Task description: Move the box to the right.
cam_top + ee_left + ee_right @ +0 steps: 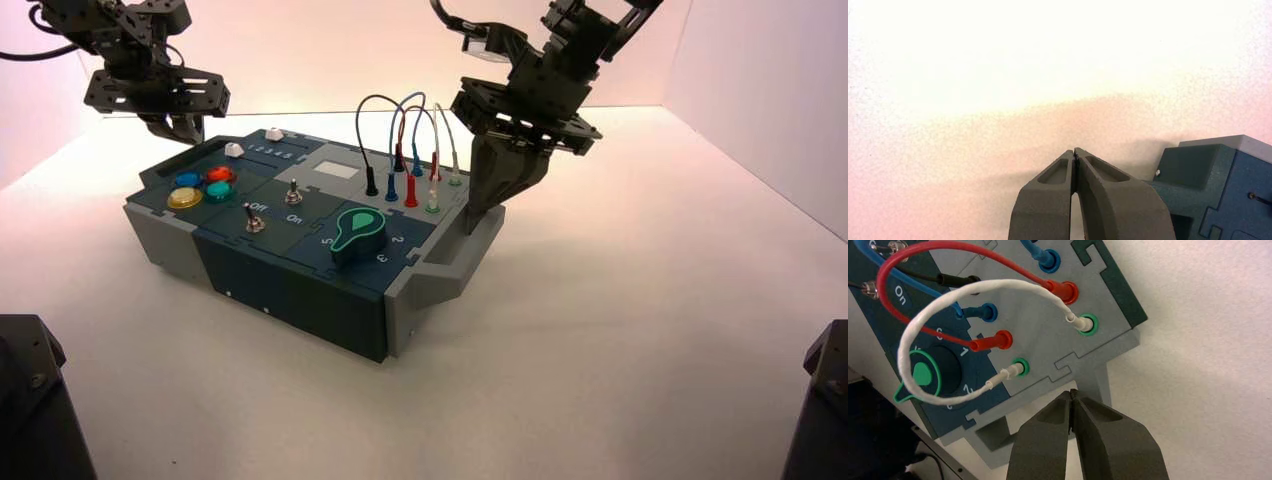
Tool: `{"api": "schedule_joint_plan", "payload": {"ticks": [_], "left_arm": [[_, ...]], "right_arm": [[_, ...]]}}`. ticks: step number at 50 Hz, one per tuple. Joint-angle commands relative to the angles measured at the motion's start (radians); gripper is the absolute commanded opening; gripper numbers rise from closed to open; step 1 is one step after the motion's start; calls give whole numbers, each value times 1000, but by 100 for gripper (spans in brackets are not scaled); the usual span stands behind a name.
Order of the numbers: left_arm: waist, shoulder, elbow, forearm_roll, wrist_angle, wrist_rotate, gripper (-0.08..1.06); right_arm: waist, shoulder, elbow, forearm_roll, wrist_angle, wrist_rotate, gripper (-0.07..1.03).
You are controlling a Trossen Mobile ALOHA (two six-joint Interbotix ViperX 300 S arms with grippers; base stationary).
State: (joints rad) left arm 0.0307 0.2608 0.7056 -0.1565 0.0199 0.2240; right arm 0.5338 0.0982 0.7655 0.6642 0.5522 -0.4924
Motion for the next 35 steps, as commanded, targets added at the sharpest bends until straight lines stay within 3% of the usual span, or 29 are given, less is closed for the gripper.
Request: {"api": "schedule_joint_plan", "payload": {"ticks": [1,22,35], "left_arm": [[-6,-38,-11,0,-2,-2,-3],[-8,-60,6,-3,-2,-6,-3],[-9,-58,17,-3,-5,-8,-3]], "right_arm": [[-55,-40,-5,-21,-9,3,-2],[-92,-75,6,-48,-8,3,-2],[-72,-81,-5,-18,9,3,-2]]}}
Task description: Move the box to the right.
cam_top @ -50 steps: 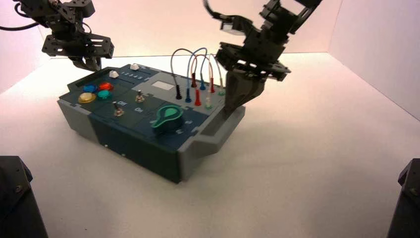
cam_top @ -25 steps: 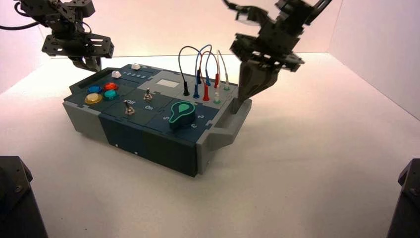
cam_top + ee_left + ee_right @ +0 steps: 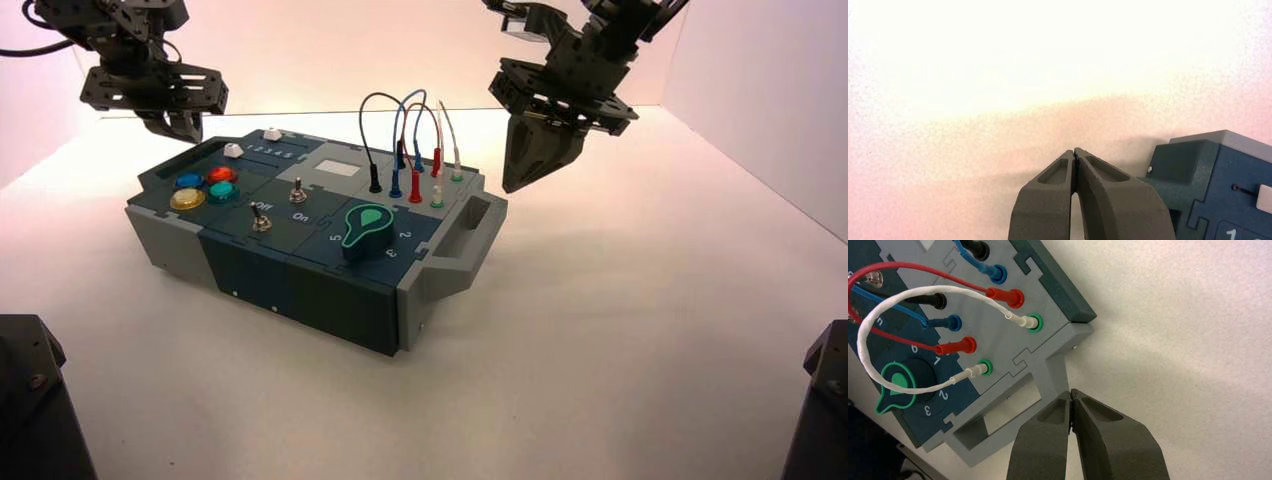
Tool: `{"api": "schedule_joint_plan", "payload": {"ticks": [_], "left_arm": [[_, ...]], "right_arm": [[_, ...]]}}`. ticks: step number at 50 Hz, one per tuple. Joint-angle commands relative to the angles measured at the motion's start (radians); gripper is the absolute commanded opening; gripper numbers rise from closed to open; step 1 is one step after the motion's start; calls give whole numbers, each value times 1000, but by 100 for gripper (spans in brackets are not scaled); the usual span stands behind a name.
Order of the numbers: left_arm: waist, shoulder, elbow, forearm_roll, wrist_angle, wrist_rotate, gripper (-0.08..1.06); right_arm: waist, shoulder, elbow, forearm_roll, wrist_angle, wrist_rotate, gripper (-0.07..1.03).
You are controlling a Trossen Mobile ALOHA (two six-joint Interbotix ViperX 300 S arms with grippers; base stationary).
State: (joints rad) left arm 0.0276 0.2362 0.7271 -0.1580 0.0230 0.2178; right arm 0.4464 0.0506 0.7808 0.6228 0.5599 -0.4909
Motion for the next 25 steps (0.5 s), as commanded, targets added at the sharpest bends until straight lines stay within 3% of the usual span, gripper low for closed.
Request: {"api": "schedule_joint_plan", "payload": {"ticks": [1,25], "left_arm": [[-6,-32,-5,-2,-8,-2,-3],[-6,-6,-3,-2,-17,-3,-3]], "right_arm": [[20,-35,-21,25,3,2,-2],[89,-54,-28,55,29,8,-2]]}}
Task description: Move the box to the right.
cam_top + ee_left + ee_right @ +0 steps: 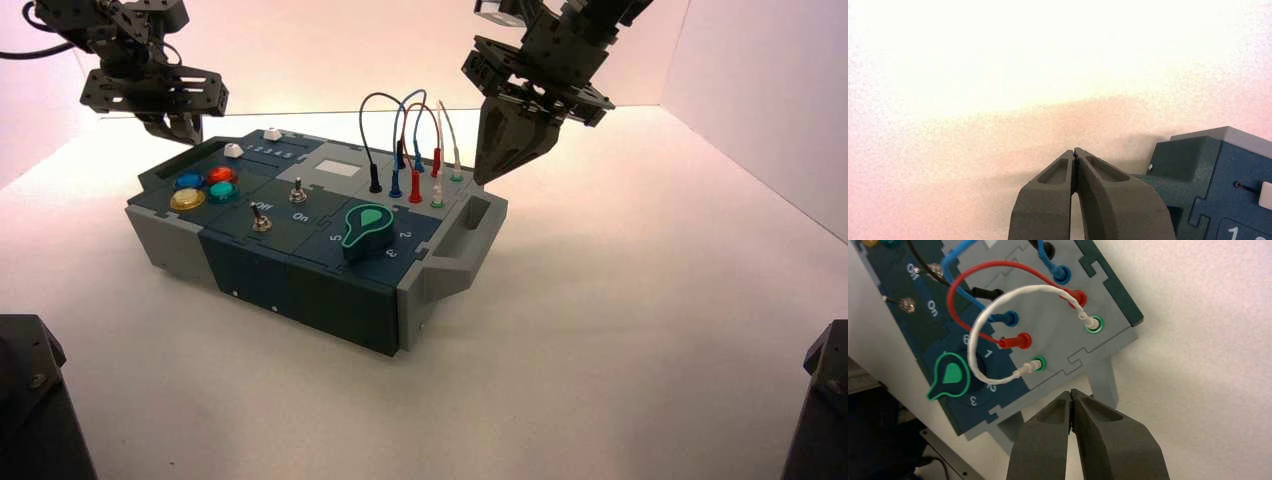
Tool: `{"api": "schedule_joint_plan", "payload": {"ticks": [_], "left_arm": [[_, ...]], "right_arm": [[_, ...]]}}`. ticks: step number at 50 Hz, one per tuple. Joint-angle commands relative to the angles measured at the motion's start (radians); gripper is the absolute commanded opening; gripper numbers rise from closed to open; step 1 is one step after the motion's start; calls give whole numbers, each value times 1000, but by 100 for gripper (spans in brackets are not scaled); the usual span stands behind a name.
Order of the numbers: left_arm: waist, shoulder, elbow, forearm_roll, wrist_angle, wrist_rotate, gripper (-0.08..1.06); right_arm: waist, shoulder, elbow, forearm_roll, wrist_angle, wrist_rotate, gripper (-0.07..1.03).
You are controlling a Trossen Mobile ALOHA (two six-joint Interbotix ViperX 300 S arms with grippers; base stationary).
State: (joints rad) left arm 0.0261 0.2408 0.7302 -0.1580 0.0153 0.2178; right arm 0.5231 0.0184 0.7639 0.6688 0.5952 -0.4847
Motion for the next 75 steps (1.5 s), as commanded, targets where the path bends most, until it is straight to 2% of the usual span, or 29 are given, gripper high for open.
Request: {"api": "schedule_joint_plan", "payload": {"ticks": [1,19,32,54,64,65,66,68,75], "left_arm": [[-5,-11,-6,0,-9,-2,-3],[-5,5,-2,-2,-17,-2,-3],[-5,5,5,-2,-20,-3,-3],[-9,-9,14,-2,-18,-34,-3],[-28,-37,17,-2,-17,-40,-3],[-28,-40,18,-2,-17,-44,-3],[-34,-54,15,-2,-17,-64,-3],[-35,-58,15,-2,-17,-69,-3],[-66,-80,14,-2,-11,-69,-3]], "right_arm": [[14,-20,-8,9,-9,2,-2],[91,74,-14,9,-67,2,-2],[92,81,-14,-3,-81,-2,-2],[51,91,-15,-55,-103,-3,-2],[32,92,-15,-77,-110,-3,-2],[29,92,-17,-80,-110,-3,-2],[20,92,-15,-84,-115,-3,-2],[14,94,-15,-86,-115,-3,-2],[-6,92,-14,-94,-117,-5,-2]]}}
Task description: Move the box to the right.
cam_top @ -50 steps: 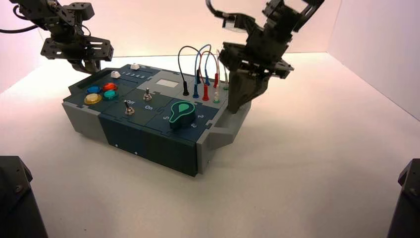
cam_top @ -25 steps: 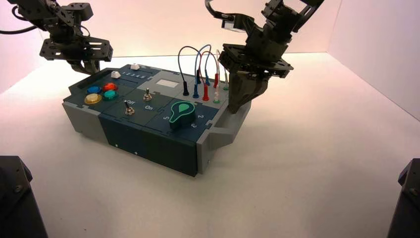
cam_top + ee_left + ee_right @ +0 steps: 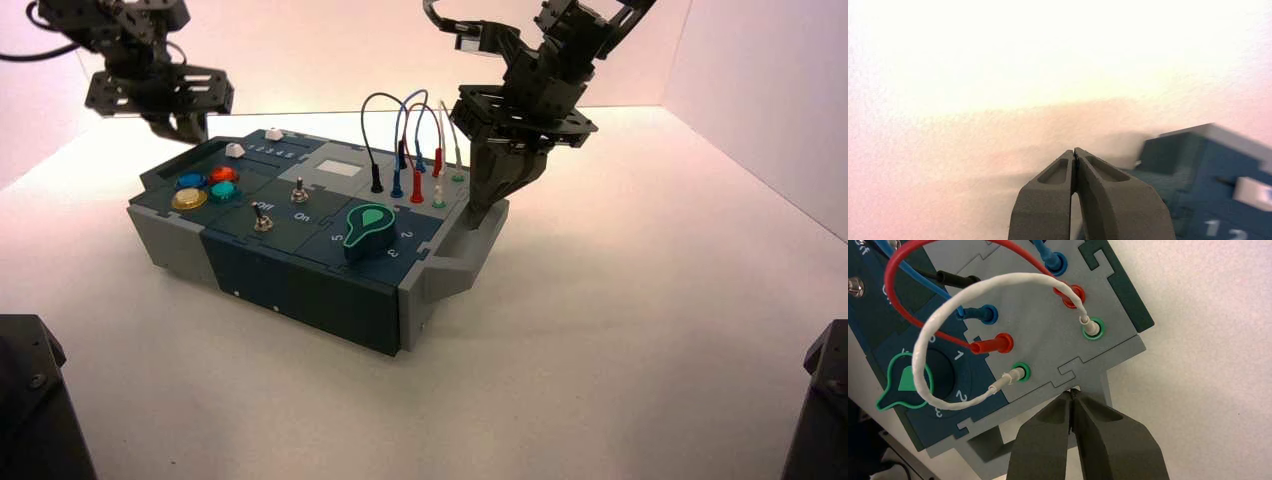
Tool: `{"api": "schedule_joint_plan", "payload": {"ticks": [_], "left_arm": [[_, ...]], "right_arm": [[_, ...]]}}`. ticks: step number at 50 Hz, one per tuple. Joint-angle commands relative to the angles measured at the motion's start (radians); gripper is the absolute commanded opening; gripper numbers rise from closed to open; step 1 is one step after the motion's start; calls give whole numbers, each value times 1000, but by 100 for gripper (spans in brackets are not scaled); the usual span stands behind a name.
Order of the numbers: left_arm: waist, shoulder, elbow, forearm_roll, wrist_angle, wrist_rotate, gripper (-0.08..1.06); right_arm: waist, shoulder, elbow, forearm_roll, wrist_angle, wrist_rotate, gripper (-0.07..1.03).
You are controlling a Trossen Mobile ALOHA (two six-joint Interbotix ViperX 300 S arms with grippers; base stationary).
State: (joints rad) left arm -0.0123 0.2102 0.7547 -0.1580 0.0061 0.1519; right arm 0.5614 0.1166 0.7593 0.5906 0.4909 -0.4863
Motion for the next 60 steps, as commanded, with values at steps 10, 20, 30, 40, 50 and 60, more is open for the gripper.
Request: {"api": "schedule_joint_plan", "payload": {"ticks": [10,20,30,40,50,60], "left_arm": [[-63,-46,-28,-2,0,-6,-3],[-63,-51,-15,-2,6,-3,-3],[-23,-49,-9,5,8,8,-3],[26,-48,18,8,6,11,-3],[44,-46,25,9,6,32,-3],[43,-48,20,9,6,32,-3]], "right_arm": [[-51,-14,-11,-25,-11,-2,-2],[-67,-17,-5,-41,-6,-2,-2],[-77,-29,3,-49,-2,-2,-2],[-110,-46,6,-66,2,-2,-2],[-164,-66,3,-66,2,-2,-2],[-199,-84,6,-69,-3,-2,-2]]}}
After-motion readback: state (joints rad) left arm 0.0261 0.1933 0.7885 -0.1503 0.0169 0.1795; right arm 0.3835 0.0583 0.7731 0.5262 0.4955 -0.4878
